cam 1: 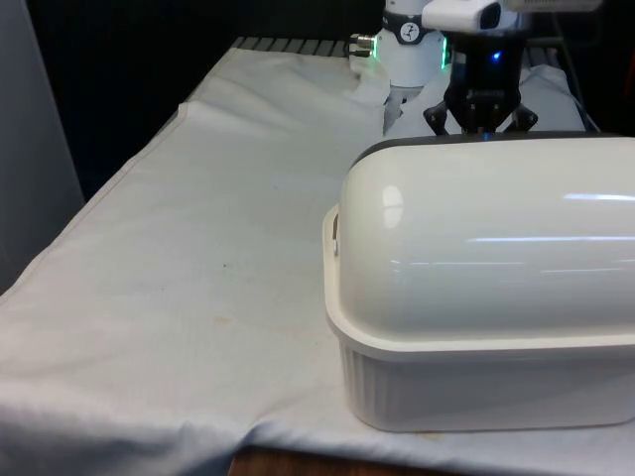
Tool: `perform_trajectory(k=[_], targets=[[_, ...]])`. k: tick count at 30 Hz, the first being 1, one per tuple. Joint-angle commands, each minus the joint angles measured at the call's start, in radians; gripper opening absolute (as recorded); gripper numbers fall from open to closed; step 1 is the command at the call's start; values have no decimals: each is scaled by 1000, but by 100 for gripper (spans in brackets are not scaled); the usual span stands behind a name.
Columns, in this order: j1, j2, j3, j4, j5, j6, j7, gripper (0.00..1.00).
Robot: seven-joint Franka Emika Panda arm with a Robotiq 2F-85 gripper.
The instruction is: Open the lid, then close it.
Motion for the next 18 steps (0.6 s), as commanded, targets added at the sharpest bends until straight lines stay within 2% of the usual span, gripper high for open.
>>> perform_trajectory(k=[1,18], targets=[[-1,4,2,6,4,2,-2,0],[3,-1,-1,19,-4,-17,0,0]])
